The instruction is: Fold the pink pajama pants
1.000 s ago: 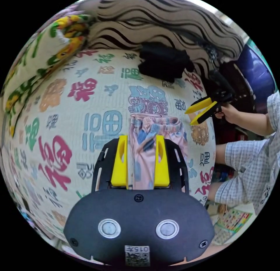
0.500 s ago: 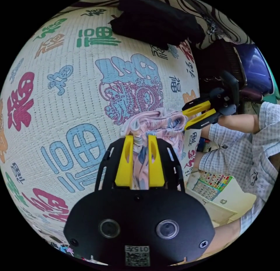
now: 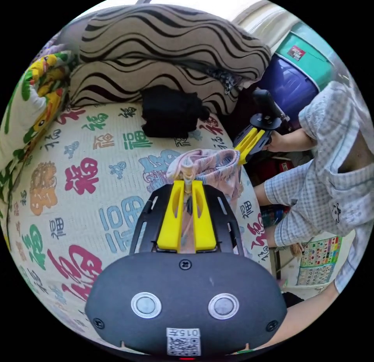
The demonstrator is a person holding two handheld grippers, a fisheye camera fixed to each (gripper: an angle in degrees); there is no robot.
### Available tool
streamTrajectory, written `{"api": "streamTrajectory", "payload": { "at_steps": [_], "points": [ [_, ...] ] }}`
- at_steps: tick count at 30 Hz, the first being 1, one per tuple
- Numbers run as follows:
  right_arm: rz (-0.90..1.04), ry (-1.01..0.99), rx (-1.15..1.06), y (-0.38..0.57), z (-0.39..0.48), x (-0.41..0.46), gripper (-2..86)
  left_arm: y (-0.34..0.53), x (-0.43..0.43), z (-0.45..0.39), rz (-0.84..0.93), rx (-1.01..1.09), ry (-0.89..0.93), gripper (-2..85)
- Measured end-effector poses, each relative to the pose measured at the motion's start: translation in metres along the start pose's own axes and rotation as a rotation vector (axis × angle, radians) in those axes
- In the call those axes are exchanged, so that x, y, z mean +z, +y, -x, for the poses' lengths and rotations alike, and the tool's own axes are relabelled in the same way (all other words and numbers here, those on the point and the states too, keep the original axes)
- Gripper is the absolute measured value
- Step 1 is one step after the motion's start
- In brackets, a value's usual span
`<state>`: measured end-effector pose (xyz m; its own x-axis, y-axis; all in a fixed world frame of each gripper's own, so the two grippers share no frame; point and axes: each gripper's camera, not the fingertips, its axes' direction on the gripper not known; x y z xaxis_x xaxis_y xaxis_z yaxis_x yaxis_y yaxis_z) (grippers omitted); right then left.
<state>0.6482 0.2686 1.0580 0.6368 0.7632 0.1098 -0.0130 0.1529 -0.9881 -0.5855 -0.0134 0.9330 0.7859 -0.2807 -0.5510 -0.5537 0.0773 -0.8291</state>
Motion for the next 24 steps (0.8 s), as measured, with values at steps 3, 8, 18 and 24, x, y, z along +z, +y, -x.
{"api": "streamTrajectory", "payload": {
  "at_steps": [3,8,18,24],
  "points": [
    [0.071,-0.05,-0.114,-0.003,0.051,0.026,4.7,0.072,-0.029,-0.017,-0.079,-0.078,-0.006,1.0],
    [0.268,-0.099,-0.26,-0.003,0.125,0.111,4.6,0.226,-0.026,-0.037,-0.126,-0.364,0.034,0.5],
    [0.644,-0.029,-0.246,0.013,0.172,0.231,6.4,0.39,0.081,-0.025,-0.191,-0.711,0.212,0.7],
    [0.508,-0.083,-0.291,-0.008,0.206,0.187,6.3,0.41,0.058,-0.05,-0.292,-0.763,0.093,3.3]
  ]
}}
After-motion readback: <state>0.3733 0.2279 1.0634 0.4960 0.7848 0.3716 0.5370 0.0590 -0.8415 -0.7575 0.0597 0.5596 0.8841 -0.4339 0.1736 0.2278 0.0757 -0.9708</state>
